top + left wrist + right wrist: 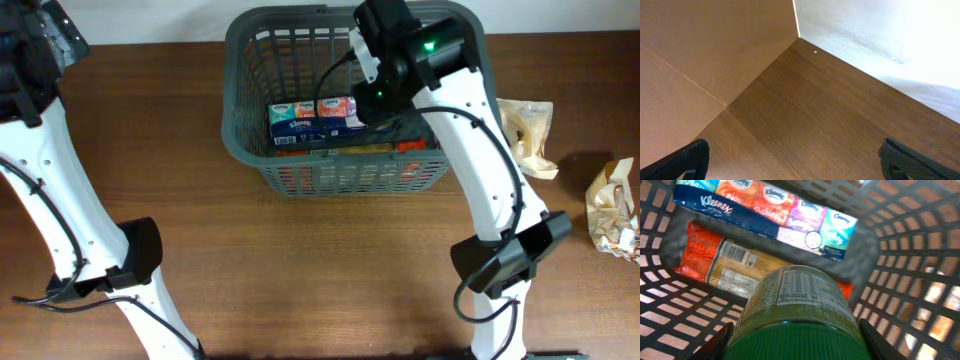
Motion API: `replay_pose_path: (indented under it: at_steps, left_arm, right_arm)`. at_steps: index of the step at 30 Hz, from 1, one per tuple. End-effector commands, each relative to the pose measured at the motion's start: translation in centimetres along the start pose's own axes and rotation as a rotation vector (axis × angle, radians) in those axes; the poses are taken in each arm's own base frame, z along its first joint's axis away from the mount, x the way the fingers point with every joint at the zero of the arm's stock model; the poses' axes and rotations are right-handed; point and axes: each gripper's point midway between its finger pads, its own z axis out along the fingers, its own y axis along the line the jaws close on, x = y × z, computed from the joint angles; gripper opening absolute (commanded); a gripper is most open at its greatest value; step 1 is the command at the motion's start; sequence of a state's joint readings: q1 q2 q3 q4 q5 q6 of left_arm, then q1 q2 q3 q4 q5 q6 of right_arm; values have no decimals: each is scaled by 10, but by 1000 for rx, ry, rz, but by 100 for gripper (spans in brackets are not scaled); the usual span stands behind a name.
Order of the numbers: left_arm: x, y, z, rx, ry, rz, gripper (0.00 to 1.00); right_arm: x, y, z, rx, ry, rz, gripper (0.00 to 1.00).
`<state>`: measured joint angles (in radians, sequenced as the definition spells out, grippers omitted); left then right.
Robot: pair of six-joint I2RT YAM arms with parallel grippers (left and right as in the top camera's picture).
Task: Pack container
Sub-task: 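Lower the jar into the basket and open the right gripper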
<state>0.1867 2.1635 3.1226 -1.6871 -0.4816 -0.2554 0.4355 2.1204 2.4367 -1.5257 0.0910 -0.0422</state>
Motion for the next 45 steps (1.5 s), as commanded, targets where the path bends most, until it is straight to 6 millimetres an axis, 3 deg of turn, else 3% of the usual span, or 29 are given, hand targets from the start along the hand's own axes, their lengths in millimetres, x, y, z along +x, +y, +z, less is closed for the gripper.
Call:
replay_pose_path:
  at_steps: [1, 12, 22, 30, 32, 34, 40, 45]
  left_arm:
    - [0, 1, 1, -4, 2, -14, 99]
    - [0, 1, 1, -4, 2, -14, 99]
    - [0, 1, 1, -4, 2, -14, 99]
    - [0, 1, 1, -4, 2, -14, 99]
    - [0, 1, 1, -4, 2, -14, 99]
    - [0, 1, 1, -4, 2, -14, 99]
    - [0, 1, 1, -4, 2, -14, 99]
    - [0, 1, 1, -4, 2, -14, 99]
  right_arm:
    - [-2, 9, 3, -46, 2, -6, 4]
    - [6, 16, 25, -73, 70, -10, 4]
    - [14, 23, 61, -97, 160, -14, 4]
    - [17, 25, 73, -101, 190, -15, 4]
    - [18, 25, 73, -101, 192, -15, 25]
    - [19, 25, 72, -102, 198, -15, 65]
    - [22, 25, 72, -102, 208, -16, 91]
    - [20, 27, 67, -118, 200, -13, 92]
